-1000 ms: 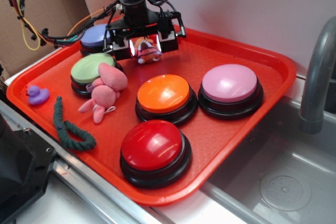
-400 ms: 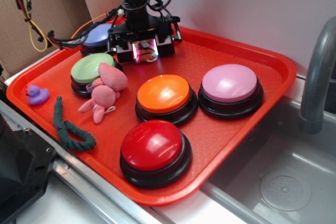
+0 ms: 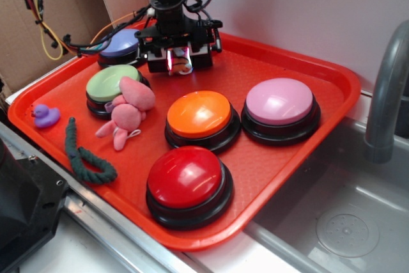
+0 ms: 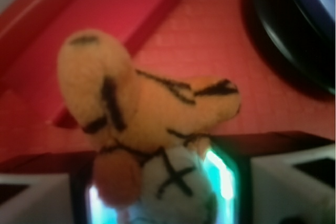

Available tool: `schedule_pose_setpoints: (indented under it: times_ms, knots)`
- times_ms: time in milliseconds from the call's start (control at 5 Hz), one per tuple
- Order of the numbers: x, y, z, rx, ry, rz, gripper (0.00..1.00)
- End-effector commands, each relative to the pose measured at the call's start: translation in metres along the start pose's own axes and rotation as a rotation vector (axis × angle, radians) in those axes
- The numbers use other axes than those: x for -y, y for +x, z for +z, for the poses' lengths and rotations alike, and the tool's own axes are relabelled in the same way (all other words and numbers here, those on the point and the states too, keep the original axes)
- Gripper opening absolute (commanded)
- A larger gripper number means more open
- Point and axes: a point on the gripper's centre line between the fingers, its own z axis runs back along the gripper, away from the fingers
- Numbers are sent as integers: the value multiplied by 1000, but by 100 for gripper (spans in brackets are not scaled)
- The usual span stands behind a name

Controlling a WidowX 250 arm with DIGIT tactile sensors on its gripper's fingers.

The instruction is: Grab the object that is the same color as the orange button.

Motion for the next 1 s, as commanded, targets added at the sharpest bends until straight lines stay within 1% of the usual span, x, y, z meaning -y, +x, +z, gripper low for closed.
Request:
schedule_pose_setpoints:
  times_ms: [0, 200, 400, 600, 800]
  knots:
    - [0, 11, 81, 47, -75, -168, 0]
    - [-7, -5, 118, -14, -59, -378, 0]
    - [-16, -16, 141, -10, -60, -532, 0]
    - [-28, -21, 153, -50, -70, -620, 0]
    - [-33, -28, 152, -73, -92, -611, 0]
